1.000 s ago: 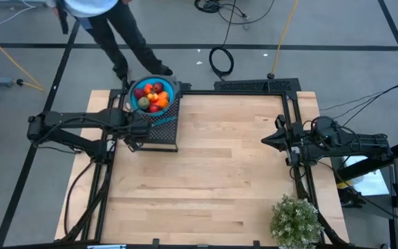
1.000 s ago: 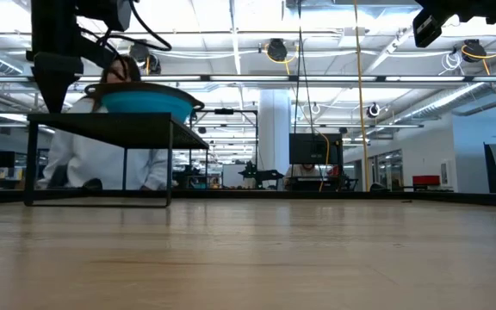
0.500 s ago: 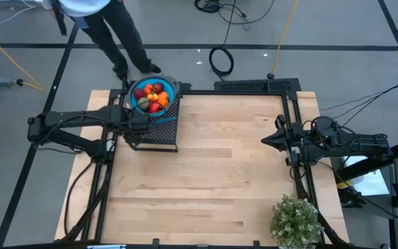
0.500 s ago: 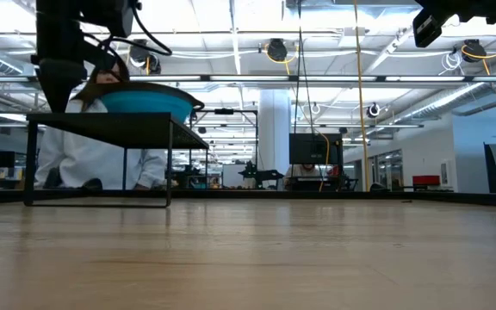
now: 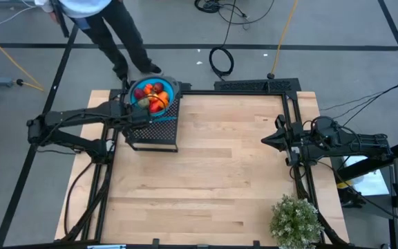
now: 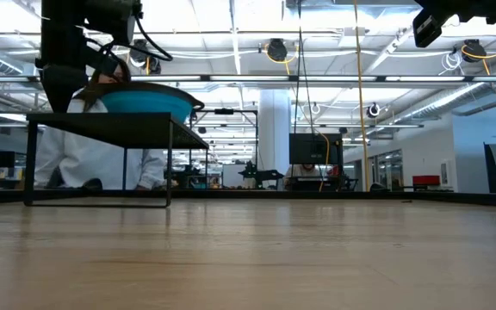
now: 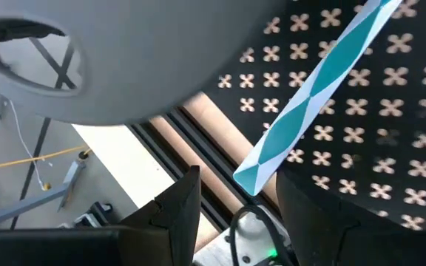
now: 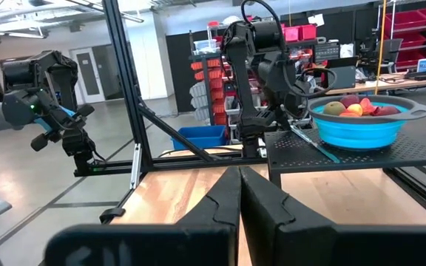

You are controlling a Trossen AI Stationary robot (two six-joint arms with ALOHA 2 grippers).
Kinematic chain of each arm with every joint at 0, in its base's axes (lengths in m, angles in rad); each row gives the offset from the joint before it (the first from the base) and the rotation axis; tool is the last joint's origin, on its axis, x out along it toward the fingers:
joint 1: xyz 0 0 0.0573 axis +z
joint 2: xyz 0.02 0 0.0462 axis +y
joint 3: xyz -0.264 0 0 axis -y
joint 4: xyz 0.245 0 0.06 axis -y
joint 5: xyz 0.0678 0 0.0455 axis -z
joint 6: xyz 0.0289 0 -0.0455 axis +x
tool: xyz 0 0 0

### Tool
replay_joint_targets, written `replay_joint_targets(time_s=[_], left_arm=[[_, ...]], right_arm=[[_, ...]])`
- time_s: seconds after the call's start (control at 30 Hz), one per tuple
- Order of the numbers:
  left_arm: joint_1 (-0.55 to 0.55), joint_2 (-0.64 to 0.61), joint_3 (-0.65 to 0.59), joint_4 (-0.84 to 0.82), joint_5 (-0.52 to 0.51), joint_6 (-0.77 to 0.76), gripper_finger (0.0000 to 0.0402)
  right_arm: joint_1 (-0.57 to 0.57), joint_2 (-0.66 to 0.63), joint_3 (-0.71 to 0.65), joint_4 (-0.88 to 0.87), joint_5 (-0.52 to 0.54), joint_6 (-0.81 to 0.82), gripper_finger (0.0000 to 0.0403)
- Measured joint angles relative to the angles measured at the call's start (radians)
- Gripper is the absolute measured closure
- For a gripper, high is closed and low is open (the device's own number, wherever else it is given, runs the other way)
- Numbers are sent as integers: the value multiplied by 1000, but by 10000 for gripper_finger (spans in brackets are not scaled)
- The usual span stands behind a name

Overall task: Pick & Place Fruit
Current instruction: Adjust the knife on the shelf, then return to Home Position

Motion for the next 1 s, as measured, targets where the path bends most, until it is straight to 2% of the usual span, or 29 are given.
replay_joint_targets(time_s=[0.2,0.37,0.5,0.8,1.0], left_arm=[[17,0,0,3,-8,11,225],[-2,0,29,-25,84,-20,225],[-56,-1,89,-62,106,-85,225],[-199,-1,310,-51,197,-186,225],[-306,-1,368,61,229,-230,225]], right_arm=[[0,0,0,0,2,0,403],[0,0,0,0,2,0,403],[0,0,0,0,2,0,403],[0,0,0,-1,-1,0,403],[0,0,0,0,-2,-25,403]])
